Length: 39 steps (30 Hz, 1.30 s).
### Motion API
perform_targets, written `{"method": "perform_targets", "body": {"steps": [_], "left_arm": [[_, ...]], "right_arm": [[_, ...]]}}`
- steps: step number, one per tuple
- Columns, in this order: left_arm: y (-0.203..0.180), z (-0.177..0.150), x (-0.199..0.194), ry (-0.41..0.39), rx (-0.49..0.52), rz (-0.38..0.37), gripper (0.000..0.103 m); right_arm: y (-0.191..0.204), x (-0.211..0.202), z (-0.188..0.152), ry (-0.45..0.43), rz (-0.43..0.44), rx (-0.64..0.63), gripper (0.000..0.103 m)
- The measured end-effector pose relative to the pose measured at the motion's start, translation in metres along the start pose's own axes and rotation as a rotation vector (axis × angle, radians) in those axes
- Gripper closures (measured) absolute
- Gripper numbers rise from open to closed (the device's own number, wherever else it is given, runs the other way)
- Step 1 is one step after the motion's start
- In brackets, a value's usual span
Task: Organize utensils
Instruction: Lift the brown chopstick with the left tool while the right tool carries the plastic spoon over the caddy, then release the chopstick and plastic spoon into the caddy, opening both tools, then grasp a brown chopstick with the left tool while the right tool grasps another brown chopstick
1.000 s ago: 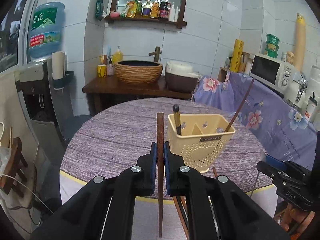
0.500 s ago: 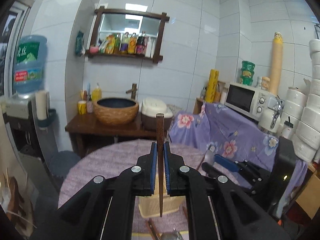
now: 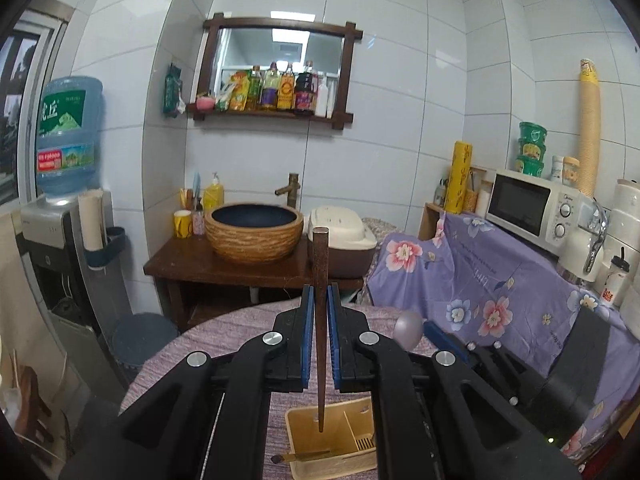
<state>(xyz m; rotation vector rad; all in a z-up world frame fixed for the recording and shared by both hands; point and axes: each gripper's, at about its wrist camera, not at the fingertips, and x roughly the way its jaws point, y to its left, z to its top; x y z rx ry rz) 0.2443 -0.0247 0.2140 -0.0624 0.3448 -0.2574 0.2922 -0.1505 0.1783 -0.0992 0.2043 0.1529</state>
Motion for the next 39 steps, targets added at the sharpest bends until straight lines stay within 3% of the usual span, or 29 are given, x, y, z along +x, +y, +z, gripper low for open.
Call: {"method": "perform_targets", "body": {"steps": [16, 22, 23, 25, 27, 34, 37, 39], "left_arm": [[0.012, -0.063, 0.045, 0.262, 0.041, -0.016, 0.095], [0.015, -0.064, 0.041, 0.276, 0.038, -0.027, 0.093], [0.014, -0.063, 0.038, 0.27, 0.036, -0.031, 0.091], [0.014, -0.06, 0.028, 0.249, 0.032, -0.042, 0.066], [0.015, -0.058, 0.013, 0.212, 0.017, -0.054, 0.05], [0.02, -0.084, -0.034, 0.137, 0.013, -0.001, 0.04], [0.021, -0.11, -0.041, 0.161, 0.042, 0.067, 0.04], [0.02, -0.134, -0.038, 0.219, 0.067, 0.088, 0.041]], "right_arm": [[0.031, 0.001, -0.081, 0.193, 0.045, -0.071, 0.067], [0.028, -0.001, -0.089, 0.226, 0.063, -0.045, 0.069], [0.029, -0.002, -0.089, 0.226, 0.063, -0.047, 0.067], [0.027, -0.008, -0.088, 0.216, 0.054, -0.048, 0.049], [0.026, -0.018, -0.088, 0.2, 0.05, -0.037, 0.045], [0.008, -0.055, -0.105, 0.253, 0.018, 0.037, 0.045], [-0.004, -0.069, -0.122, 0.307, -0.012, 0.079, 0.044], [-0.013, -0.075, -0.139, 0.362, -0.026, 0.112, 0.044]]}}
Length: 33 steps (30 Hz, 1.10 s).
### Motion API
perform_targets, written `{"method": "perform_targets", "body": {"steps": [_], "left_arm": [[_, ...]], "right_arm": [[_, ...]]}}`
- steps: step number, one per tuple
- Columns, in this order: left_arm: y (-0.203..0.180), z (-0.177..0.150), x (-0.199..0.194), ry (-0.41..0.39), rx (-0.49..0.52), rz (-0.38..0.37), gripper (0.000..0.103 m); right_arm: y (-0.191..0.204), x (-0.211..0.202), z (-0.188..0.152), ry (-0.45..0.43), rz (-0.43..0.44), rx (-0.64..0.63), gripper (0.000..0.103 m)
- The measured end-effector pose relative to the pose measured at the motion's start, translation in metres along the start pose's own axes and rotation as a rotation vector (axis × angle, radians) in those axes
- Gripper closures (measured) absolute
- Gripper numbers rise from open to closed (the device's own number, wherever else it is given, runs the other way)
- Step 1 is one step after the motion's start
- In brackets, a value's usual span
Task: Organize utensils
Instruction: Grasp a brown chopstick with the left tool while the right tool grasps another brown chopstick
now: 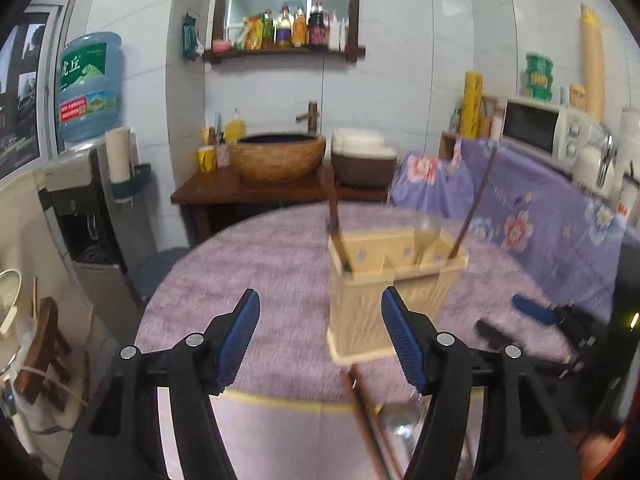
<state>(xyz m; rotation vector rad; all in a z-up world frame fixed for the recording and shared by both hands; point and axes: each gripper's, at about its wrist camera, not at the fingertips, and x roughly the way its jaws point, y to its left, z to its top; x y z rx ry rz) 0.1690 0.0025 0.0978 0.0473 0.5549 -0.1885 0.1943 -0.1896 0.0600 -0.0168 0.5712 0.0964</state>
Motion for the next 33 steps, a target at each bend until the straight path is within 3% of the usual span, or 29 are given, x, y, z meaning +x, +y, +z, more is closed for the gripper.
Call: {"method": "perform_targets", "body": {"steps": [7, 12, 22, 29, 33], "left_arm": [[-0.007, -0.075, 0.054, 0.275, -0.035, -0.055, 0.071], [-0.02, -0.102, 0.069, 0.351, -0.038, -0.096, 0.08], [-0.034, -0.121, 0.068, 0.376, 0.003, -0.084, 0.085], [-0.022, -0.125, 0.069, 0.391, 0.013, -0.071, 0.086], [-0.012, -0.118, 0.076, 0.402, -0.013, -0.072, 0.086]], "right_arm": [[-0.021, 0.014, -0.058, 0.169, -0.014, 0.101, 0.044], [-0.022, 0.017, -0.079, 0.212, -0.013, 0.121, 0.044], [-0.016, 0.017, -0.08, 0.212, -0.002, 0.104, 0.044], [-0.022, 0.022, -0.082, 0.236, -0.019, 0.107, 0.044], [-0.03, 0.032, -0.078, 0.263, 0.023, 0.148, 0.044]]}}
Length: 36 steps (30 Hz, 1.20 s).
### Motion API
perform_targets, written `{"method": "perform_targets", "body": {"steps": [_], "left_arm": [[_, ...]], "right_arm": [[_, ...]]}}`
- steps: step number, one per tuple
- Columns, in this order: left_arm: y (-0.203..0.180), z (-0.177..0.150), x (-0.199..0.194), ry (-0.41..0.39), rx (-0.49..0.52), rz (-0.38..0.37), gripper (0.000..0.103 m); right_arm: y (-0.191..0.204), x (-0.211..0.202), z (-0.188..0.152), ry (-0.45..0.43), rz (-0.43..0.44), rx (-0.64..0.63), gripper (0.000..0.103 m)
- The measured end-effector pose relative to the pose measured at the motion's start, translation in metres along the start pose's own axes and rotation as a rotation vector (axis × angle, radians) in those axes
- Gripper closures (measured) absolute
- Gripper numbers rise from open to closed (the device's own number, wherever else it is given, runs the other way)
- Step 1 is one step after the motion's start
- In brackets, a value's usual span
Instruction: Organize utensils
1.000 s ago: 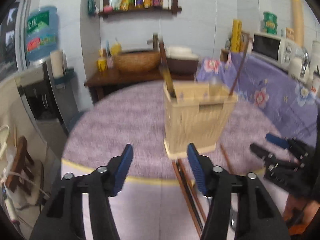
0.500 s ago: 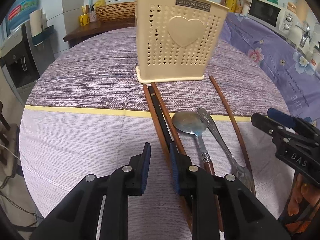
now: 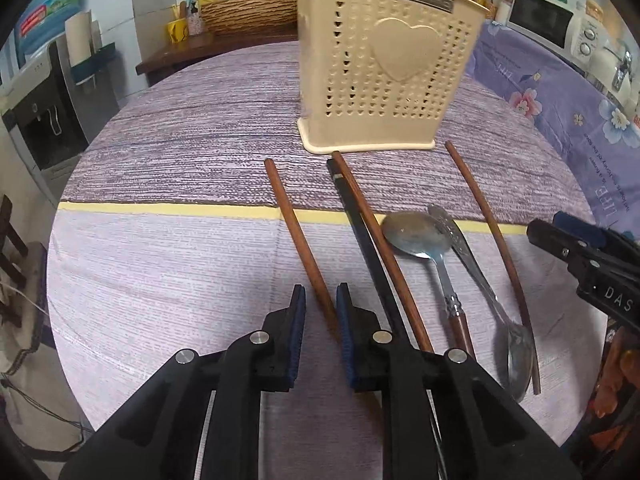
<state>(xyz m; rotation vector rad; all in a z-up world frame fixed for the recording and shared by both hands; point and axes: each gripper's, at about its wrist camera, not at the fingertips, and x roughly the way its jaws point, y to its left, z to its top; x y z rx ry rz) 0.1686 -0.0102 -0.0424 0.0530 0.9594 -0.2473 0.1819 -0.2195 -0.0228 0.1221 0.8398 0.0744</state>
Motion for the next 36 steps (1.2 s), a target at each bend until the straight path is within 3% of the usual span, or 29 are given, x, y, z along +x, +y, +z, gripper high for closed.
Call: {"method": "perform_targets", "body": {"steps": [5, 10, 13, 20, 27, 36], "left_arm": [[0.011, 0.016, 0.009, 0.0, -0.049, -0.005, 0.086], [0.019, 0.03, 0.018, 0.005, -0.071, 0.016, 0.085], [0.022, 0.038, 0.024, 0.007, -0.081, 0.028, 0.085], [0.017, 0.056, 0.036, 0.005, -0.061, 0.064, 0.085], [0.015, 0.066, 0.044, -0.009, -0.048, 0.112, 0.091], [0.016, 0.066, 0.04, -0.047, -0.069, 0.134, 0.094]], "right_arm": [[0.002, 0.022, 0.018, 0.051, 0.043, 0.021, 0.044], [0.011, 0.041, 0.033, 0.074, 0.019, 0.002, 0.047], [0.014, 0.054, 0.039, 0.094, 0.001, 0.009, 0.056], [0.027, 0.072, 0.051, 0.095, -0.053, -0.023, 0.068], [0.026, 0.082, 0.06, 0.07, -0.08, -0.02, 0.091], [0.01, 0.074, 0.059, 0.039, 0.002, 0.046, 0.094]]}}
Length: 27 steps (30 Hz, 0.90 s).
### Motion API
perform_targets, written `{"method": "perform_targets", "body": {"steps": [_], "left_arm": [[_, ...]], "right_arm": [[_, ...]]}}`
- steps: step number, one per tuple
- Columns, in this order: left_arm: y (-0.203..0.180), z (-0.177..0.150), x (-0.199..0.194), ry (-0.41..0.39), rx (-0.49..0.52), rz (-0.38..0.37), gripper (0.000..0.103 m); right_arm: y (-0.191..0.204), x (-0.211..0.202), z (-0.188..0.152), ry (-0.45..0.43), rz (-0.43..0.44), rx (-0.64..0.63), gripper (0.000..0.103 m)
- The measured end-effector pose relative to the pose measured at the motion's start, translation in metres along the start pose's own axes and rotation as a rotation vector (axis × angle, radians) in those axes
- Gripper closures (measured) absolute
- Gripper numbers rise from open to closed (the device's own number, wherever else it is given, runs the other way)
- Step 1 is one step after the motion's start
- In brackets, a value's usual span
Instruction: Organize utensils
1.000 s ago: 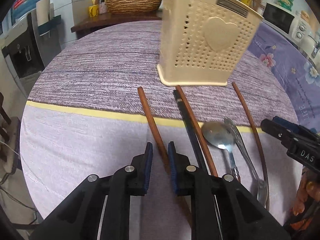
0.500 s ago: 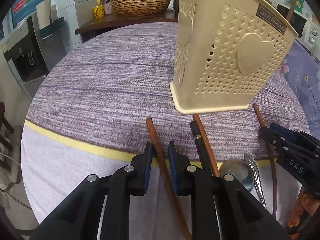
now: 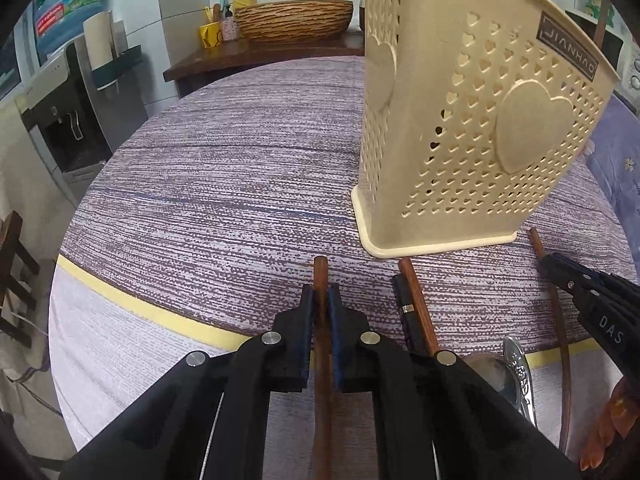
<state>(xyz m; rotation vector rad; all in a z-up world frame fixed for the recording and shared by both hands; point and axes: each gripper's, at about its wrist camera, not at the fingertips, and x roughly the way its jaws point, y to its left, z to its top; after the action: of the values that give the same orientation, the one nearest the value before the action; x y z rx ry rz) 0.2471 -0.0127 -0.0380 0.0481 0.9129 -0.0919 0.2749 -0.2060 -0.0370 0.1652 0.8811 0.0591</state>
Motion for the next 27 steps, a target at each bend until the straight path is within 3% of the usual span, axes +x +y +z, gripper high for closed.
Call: {"method": "perform_targets", "body": {"steps": [5, 18, 22, 27], "left_arm": [[0.007, 0.001, -0.024, -0.049, -0.031, -0.045, 0.094], [0.029, 0.022, -0.152, -0.33, -0.068, -0.194, 0.095], [0.031, 0.028, -0.173, -0.388, -0.056, -0.207, 0.095], [0.028, 0.034, -0.177, -0.412, -0.044, -0.203, 0.095]], "right_arm": [[-0.005, -0.029, -0.002, -0.066, 0.043, 0.009, 0.094], [-0.01, -0.153, 0.009, -0.329, 0.155, -0.047, 0.095], [-0.007, -0.181, 0.011, -0.389, 0.158, -0.061, 0.094], [0.002, -0.194, 0.013, -0.401, 0.159, -0.086, 0.095]]}}
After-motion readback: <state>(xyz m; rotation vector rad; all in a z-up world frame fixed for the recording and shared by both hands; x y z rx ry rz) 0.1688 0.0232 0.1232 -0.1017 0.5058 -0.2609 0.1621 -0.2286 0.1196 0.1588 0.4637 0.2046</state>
